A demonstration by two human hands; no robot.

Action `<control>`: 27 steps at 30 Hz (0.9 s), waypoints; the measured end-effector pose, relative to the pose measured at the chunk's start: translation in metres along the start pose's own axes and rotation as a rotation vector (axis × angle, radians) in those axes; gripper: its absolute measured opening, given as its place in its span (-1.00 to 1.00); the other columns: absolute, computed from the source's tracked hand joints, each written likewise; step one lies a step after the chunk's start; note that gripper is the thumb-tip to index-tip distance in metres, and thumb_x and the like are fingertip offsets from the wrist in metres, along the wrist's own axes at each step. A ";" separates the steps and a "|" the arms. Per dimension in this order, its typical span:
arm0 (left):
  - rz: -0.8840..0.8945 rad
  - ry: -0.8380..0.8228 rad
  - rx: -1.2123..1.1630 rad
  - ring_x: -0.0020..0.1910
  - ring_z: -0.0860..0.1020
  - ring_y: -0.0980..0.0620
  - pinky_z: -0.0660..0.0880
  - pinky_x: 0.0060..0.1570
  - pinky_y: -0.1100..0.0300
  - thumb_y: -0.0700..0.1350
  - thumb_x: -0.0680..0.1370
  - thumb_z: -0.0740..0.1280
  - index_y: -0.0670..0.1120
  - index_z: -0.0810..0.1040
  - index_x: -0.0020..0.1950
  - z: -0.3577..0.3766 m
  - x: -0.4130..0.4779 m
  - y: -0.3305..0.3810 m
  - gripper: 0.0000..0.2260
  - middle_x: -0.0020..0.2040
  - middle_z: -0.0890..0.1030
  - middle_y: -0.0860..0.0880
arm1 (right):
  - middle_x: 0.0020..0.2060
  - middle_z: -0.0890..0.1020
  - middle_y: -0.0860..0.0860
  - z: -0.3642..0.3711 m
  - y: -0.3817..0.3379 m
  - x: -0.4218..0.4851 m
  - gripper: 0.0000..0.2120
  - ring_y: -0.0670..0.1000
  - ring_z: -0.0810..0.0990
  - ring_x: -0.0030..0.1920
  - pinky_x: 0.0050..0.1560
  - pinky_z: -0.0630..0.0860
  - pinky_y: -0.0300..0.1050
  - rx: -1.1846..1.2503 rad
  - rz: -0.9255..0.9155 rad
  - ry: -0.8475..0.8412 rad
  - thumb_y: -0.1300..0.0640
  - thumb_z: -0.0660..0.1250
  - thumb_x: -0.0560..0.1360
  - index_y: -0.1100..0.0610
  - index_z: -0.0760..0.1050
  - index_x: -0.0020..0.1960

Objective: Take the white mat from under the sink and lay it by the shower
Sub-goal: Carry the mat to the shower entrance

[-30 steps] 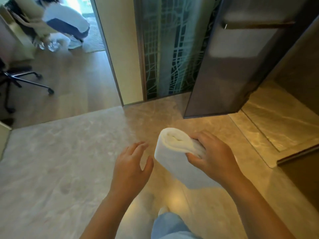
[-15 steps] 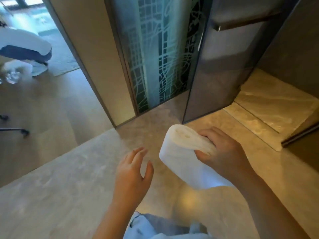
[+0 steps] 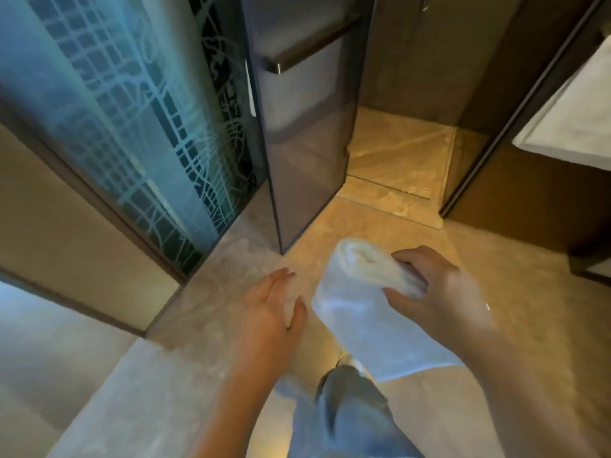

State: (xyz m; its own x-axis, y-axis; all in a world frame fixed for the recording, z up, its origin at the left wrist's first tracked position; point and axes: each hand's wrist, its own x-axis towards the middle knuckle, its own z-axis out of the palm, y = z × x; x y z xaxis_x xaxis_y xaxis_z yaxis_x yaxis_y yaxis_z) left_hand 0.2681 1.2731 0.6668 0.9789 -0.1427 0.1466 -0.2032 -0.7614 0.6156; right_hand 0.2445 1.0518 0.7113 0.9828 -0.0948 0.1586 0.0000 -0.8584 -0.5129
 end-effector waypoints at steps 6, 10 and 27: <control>0.101 -0.059 0.017 0.21 0.45 -0.06 0.23 0.19 0.21 -0.12 0.49 0.27 -0.13 0.48 0.23 0.042 0.099 0.037 -0.68 0.22 0.54 -0.10 | -0.11 0.61 0.05 -0.012 0.060 0.077 -0.65 0.10 0.56 -0.14 -0.23 0.41 -0.12 0.013 0.062 0.020 0.19 0.48 0.27 0.09 0.53 0.04; 0.146 -0.052 0.057 0.16 0.50 -0.13 0.27 0.12 0.13 -0.18 0.47 0.32 -0.17 0.50 0.19 0.061 0.155 0.066 -0.70 0.18 0.57 -0.14 | -0.10 0.62 0.07 -0.028 0.092 0.129 -0.66 0.12 0.57 -0.12 -0.23 0.46 -0.06 0.021 0.051 0.023 0.20 0.46 0.28 0.08 0.54 0.05; 0.269 -0.239 -0.006 0.13 0.52 -0.18 0.39 0.16 0.00 -0.13 0.41 0.24 -0.20 0.52 0.16 0.159 0.344 0.092 -0.65 0.16 0.57 -0.17 | 0.00 0.59 0.05 -0.017 0.187 0.262 -0.67 0.07 0.56 0.00 -0.13 0.45 -0.08 0.029 0.247 0.009 0.13 0.42 0.37 0.05 0.50 0.13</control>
State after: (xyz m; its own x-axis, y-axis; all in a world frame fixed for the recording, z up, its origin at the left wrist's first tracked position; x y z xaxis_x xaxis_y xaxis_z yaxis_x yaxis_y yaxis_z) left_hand 0.5896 1.0532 0.6510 0.8680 -0.4820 0.1192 -0.4538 -0.6729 0.5841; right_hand 0.4992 0.8578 0.6711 0.9520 -0.3045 0.0324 -0.2348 -0.7938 -0.5610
